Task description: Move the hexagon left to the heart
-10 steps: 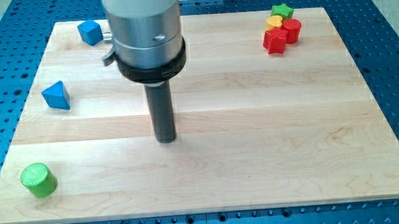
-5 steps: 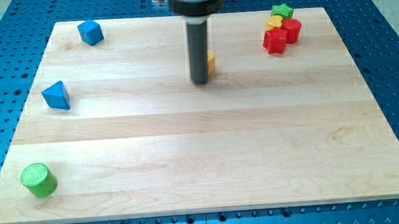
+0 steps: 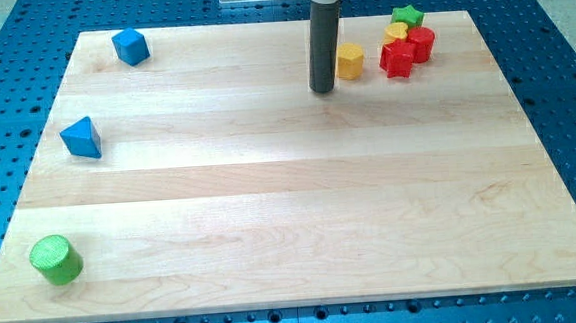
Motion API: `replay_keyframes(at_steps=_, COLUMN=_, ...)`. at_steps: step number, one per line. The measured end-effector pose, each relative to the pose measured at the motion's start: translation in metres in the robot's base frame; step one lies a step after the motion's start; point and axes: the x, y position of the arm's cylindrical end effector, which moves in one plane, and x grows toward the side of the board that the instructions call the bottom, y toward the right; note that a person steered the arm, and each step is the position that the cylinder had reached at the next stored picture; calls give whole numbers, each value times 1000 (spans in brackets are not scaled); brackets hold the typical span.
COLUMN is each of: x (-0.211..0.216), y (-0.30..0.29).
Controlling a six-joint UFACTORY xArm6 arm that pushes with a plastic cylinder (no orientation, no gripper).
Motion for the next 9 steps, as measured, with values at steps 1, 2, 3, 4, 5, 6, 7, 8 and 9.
replay_keyframes(at_steps=1, x=-5, y=17)
replay_keyframes(at_steps=2, x=-23, y=42)
replay_keyframes(at_steps=3, x=-23, y=45)
replay_keyframes(at_steps=4, x=-26, y=48)
replay_keyframes(at_steps=5, x=-41, y=54)
replay_keyframes(at_steps=6, x=-41, y=65)
replay_keyframes(at_steps=7, x=-48, y=63)
replay_keyframes(at_steps=8, x=-59, y=46)
replay_keyframes(at_steps=9, x=-62, y=46)
